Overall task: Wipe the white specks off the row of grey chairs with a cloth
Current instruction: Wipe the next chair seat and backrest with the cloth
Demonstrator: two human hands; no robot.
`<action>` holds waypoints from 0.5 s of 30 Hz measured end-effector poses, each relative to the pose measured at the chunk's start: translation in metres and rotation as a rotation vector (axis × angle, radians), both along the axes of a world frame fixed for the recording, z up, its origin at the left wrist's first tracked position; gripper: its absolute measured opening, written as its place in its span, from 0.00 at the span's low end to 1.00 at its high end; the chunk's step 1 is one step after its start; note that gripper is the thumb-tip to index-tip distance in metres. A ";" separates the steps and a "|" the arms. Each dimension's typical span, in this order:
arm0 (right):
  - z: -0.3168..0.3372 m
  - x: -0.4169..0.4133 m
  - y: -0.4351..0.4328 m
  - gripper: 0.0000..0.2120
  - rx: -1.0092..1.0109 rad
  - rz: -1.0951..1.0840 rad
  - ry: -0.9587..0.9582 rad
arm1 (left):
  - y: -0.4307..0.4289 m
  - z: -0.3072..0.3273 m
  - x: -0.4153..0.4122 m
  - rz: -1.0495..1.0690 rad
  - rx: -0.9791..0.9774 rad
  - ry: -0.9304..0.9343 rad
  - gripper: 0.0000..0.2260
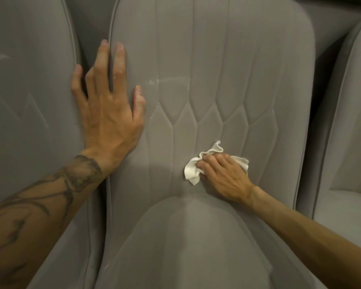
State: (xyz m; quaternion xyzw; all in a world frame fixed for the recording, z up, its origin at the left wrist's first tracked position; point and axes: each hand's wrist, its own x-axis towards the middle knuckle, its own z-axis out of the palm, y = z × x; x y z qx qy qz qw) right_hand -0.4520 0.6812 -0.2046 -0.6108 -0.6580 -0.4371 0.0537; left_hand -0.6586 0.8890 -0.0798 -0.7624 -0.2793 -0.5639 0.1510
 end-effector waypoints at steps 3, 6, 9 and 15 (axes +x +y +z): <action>0.057 0.007 0.014 0.12 0.197 -0.049 0.097 | -0.002 0.000 0.000 -0.004 -0.013 0.002 0.29; 0.142 0.015 0.052 0.11 0.584 -0.122 0.224 | -0.003 0.000 -0.001 -0.010 -0.014 0.002 0.29; 0.178 0.009 0.078 0.10 0.793 -0.133 0.300 | -0.002 0.000 -0.001 -0.010 -0.018 0.007 0.30; 0.111 -0.022 0.058 0.10 0.383 -0.085 0.253 | -0.002 0.001 -0.002 -0.010 -0.022 0.013 0.30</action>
